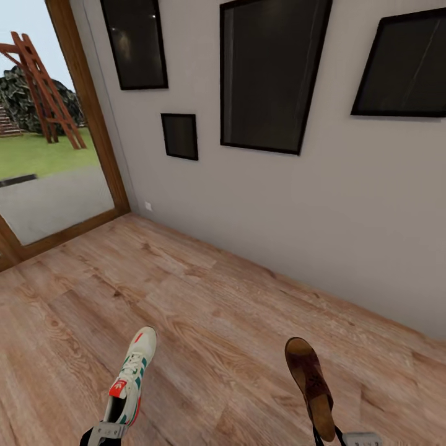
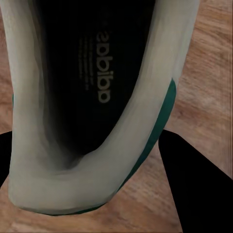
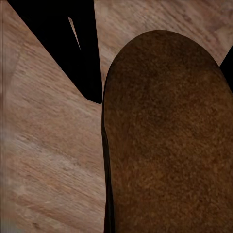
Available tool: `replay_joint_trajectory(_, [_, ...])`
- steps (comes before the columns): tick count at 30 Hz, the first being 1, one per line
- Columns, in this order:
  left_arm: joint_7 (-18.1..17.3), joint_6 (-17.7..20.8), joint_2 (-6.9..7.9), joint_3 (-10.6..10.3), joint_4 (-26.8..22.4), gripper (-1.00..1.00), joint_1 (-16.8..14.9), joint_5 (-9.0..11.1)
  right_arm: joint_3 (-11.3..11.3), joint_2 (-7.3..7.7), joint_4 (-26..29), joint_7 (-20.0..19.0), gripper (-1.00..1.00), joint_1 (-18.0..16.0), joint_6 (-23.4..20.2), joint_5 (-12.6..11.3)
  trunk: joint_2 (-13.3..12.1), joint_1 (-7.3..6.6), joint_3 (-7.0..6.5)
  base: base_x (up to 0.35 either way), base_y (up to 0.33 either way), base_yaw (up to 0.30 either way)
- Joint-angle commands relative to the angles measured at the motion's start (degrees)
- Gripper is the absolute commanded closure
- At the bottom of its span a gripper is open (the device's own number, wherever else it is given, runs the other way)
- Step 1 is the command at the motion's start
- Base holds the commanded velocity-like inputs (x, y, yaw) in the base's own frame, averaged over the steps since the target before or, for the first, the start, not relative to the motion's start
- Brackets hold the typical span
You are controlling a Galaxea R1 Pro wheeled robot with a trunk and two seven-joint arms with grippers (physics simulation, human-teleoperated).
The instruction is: Pick up the two gym shoes and the two sandals from the corridor floor and place them onto the hallstand (shoe rack) in the corridor, making sure they are on the rack and not on the floor. Arrange them so the two gym shoes are next to each other and the two sandals are next to each other.
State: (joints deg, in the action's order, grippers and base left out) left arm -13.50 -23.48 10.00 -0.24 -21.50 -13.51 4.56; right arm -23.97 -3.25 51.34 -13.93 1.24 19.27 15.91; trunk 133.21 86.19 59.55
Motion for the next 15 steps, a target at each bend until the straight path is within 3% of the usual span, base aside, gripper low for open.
replay_joint_trajectory(1, [-0.48, -0.07, 0.02, -0.02, 0.06, 1.0, -0.02, 0.45, -0.32, -0.08, 0.07, -0.4, 1.0, -0.01, 0.07, 0.2, -0.4, -0.23, -0.19, 0.0, 0.0, -0.264])
replay_joint_trajectory(10, [-0.48, -0.07, 0.02, -0.02, 0.06, 1.0, -0.02, 0.53, -0.29, -0.13, 0.07, -0.4, 1.0, -0.01, 0.07, 0.18, -4.01, -2.21, -1.93, 0.0, 0.0, -0.268])
replay_joint_trajectory(15, [-0.48, -0.07, 0.02, -0.02, 0.06, 1.0, -0.02, 0.54, -0.28, -0.17, 0.11, -0.4, 1.0, -0.01, 0.07, 0.17, -6.01, -3.31, -2.83, 0.0, 0.0, -0.079])
